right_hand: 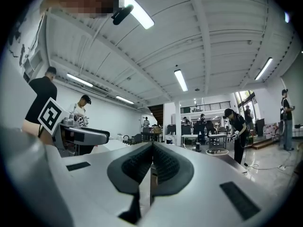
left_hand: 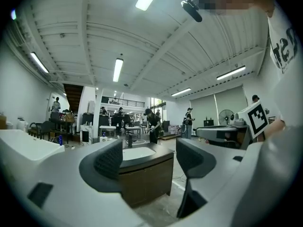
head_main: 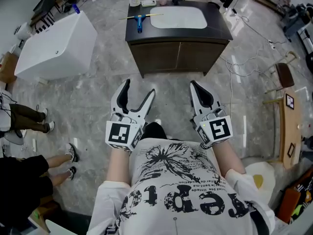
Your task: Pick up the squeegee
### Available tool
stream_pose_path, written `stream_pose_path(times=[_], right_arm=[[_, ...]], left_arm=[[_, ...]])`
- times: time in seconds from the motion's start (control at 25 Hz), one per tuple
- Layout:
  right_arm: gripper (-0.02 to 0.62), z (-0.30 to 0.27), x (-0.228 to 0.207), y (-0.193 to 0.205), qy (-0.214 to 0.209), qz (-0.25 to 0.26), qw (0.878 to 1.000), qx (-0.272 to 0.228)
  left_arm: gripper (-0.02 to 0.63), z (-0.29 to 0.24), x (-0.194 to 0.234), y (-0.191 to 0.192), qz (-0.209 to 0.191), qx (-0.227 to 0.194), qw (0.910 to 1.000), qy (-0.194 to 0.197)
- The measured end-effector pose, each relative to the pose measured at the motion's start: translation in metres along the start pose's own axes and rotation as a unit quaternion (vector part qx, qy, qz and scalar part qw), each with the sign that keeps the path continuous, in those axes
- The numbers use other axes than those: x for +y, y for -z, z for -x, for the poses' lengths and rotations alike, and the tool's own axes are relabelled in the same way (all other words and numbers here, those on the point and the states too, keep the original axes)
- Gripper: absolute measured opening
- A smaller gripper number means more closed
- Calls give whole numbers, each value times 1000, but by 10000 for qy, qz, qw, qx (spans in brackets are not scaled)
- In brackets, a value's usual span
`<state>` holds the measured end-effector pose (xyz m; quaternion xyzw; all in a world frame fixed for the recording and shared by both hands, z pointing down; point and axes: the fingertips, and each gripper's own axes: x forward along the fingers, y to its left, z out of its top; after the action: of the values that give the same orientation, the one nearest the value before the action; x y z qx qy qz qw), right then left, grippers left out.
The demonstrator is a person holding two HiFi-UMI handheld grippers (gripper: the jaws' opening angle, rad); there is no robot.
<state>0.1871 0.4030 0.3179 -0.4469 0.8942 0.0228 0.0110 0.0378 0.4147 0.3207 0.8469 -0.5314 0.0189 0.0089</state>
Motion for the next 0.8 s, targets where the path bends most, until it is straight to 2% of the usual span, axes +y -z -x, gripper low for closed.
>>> stream_pose_path(times=[0.24, 0.44, 0.6, 0.8], right_arm=[[15, -25, -9, 9, -55, -56, 9999, 72], [14, -77, -25, 16, 16, 67, 9999, 146], [14, -139, -42, 18, 78, 132, 9996, 217], [14, -244, -77, 24, 247, -4, 9990, 362]], left_arm=[[342, -20, 23, 4, 47, 97, 9999, -122], [342, -57, 60, 14, 198, 153, 9997, -67], [342, -104, 107, 12, 139, 192, 9997, 8], [342, -188, 181, 6, 51, 185, 9997, 140]])
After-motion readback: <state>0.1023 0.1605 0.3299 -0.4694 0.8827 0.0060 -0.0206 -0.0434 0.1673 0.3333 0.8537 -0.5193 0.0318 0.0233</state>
